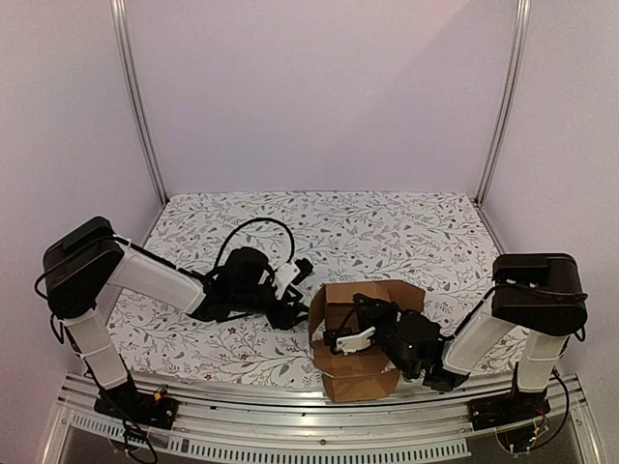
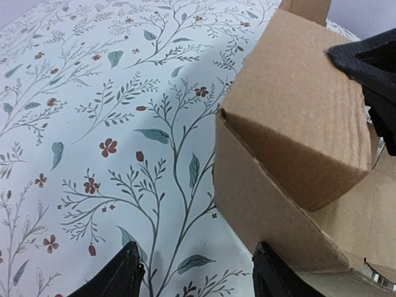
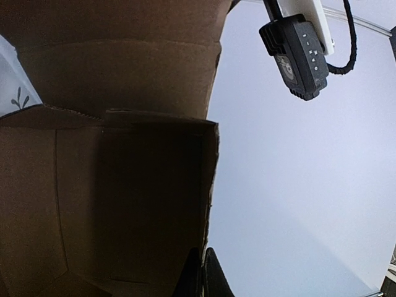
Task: Fold the paper box
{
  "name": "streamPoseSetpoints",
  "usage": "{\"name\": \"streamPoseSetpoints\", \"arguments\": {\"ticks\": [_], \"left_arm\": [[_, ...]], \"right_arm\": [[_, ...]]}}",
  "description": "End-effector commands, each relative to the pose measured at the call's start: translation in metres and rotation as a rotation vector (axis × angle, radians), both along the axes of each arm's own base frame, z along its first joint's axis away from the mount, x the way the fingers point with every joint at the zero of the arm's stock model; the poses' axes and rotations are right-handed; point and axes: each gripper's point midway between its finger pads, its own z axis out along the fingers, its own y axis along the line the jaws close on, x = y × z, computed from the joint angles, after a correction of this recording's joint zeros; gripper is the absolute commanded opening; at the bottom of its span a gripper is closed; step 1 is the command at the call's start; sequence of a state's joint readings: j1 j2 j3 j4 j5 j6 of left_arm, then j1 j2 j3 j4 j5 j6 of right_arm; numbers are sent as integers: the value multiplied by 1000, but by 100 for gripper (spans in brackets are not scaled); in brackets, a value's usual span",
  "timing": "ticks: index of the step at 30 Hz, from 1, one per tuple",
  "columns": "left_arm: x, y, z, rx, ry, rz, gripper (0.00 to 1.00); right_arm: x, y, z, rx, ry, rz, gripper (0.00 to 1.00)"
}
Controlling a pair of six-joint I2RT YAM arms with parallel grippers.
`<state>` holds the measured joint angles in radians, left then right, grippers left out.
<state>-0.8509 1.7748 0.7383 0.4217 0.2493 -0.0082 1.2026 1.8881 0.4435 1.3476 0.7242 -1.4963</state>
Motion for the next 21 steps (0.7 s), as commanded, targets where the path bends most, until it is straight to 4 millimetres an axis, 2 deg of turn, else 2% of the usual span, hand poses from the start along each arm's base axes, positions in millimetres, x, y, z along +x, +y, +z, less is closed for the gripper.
{"name": "streamPoseSetpoints", "arguments": {"ticks": [1, 9, 16, 21], "left_arm": [[6, 15, 1, 98, 7, 52, 62], [-2, 27, 9, 91, 121, 62, 63], [-12, -4, 35, -52, 232, -40, 62], [-7, -15, 40, -80, 229, -42, 62]], "right_arm": [[2, -4, -1, 31, 0, -12, 0], [3, -3, -5, 21, 3, -11, 0], [4, 2, -11, 10, 5, -12, 0], [9, 6, 0, 30, -13, -18, 0]]}}
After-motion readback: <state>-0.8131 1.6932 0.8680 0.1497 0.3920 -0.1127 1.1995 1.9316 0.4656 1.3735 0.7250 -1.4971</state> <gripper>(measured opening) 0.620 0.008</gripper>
